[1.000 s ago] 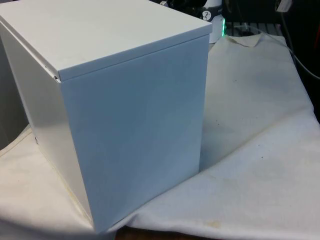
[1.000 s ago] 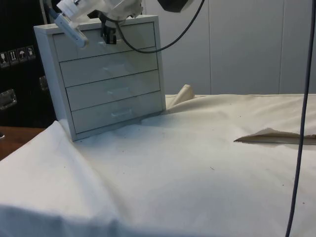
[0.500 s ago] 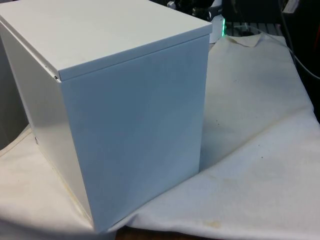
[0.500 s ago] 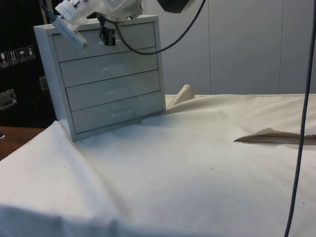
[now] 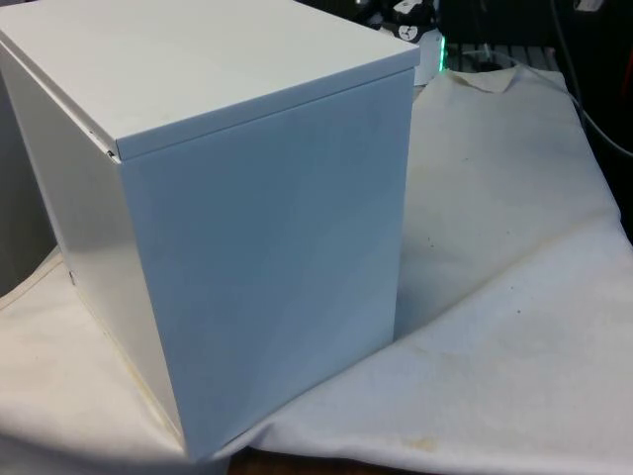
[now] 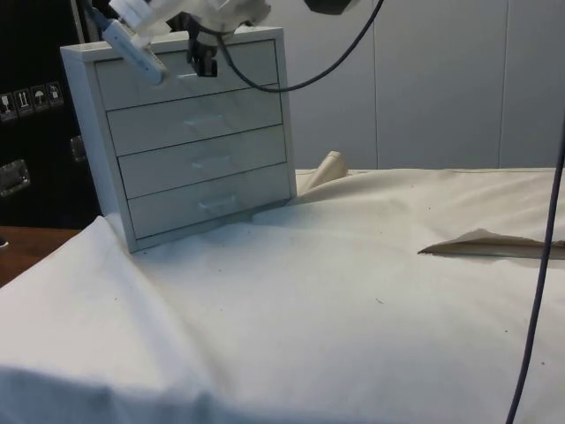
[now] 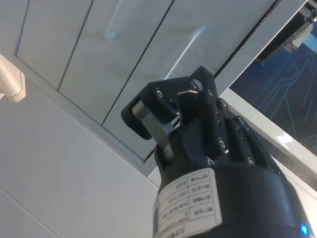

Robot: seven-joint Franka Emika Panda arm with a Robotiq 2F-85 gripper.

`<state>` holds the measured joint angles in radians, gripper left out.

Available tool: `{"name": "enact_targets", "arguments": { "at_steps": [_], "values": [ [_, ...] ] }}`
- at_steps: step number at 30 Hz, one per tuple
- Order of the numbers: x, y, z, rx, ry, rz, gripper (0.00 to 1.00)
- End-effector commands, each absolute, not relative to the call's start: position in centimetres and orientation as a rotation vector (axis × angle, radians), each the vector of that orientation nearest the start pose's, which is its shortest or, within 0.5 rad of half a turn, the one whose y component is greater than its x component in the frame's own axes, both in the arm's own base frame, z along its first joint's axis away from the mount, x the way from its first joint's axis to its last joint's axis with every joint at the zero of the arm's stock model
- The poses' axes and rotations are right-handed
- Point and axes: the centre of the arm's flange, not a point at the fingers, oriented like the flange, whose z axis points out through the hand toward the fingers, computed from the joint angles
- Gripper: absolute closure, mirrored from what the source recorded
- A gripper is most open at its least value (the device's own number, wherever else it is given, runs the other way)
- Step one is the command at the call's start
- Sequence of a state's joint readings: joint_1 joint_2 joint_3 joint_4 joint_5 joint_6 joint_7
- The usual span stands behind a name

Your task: Open the drawer, then close it.

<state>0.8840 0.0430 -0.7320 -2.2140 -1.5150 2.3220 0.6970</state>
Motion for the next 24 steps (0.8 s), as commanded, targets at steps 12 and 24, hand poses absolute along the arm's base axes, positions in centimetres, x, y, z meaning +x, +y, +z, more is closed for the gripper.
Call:
{"name": "enact_targets", "arguments": {
  "at_steps": [12, 24],
  "values": [
    [52.3, 8.2, 39.0, 1.975, 0.601, 0.592, 1.0],
    [50.1, 9.8, 39.0, 1.971, 0.613, 0.597, 1.0]
  ]
}}
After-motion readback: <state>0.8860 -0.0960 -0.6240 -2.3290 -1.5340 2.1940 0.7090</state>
